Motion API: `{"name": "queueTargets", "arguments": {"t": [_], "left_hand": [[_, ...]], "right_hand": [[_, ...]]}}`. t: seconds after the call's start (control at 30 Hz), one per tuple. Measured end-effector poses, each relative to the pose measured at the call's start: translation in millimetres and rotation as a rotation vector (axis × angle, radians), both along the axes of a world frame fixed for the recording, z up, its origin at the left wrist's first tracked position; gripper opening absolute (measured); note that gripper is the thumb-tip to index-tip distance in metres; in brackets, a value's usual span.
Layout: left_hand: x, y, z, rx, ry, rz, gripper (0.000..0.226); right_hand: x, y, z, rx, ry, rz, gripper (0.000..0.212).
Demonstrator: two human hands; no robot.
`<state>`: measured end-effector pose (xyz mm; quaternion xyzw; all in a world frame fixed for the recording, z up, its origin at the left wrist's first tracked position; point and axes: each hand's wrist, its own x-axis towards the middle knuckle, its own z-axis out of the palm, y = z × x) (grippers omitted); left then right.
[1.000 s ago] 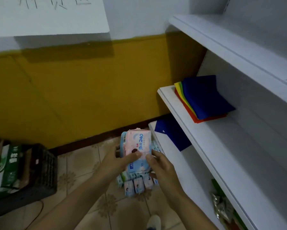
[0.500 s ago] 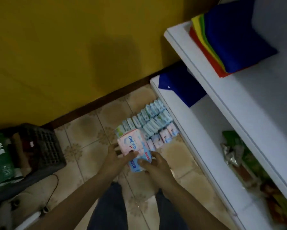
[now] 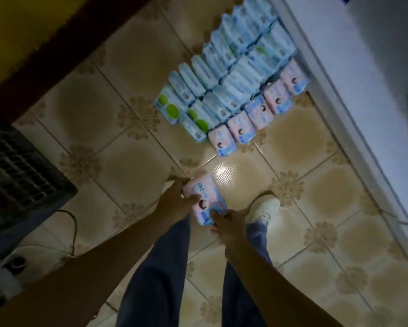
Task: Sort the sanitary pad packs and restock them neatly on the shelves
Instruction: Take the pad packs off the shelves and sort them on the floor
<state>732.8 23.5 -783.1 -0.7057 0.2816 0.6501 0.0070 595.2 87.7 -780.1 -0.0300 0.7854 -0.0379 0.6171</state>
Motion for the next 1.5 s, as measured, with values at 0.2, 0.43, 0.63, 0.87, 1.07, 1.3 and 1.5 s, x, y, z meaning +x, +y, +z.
{"name": "queueTargets", "arguments": {"t": [0.2, 0.43, 0.63, 0.87, 1.07, 1.3, 1.5], "left_hand": [[-9.2, -22.1, -159.7, 0.002, -0.038, 0.044, 0.041], [-35.0, -39.3, -220.7, 0.022, 0.104, 0.255, 0.057], [-23.3, -34.5, -197.0, 0.001, 0.007, -0.041, 0.078], [-10.3, -33.9, -61.4, -0.619, -0.322, -1.026, 0.094], [-12.6, -42.9, 100.6, -1.099, -0.399, -1.201, 0.108], [-42.3, -19.3, 288.1, -1.400, -0.325, -1.270, 0.115], [-100.9, -7.5, 388.7, -1.612, -0.211, -1.379, 0.109]], "right_hand": [[1.6, -31.1, -166.2, -0.024, -0.001, -0.031, 0.018], [-24.9, -73.6, -235.1, -0.077, -0.008, -0.156, 0.031], [-45.5, -63.6, -179.0, -0.221, 0.007, 0.329, 0.057], [-98.4, -60.3, -49.6, -0.624, 0.365, 1.578, 0.090], [-128.1, -90.8, 130.5, -0.966, 0.646, 1.822, 0.100], [-142.4, -38.6, 331.8, -0.999, 1.040, 1.614, 0.094], [-151.6, 38.3, 421.2, -0.913, 1.261, 1.410, 0.078]]}}
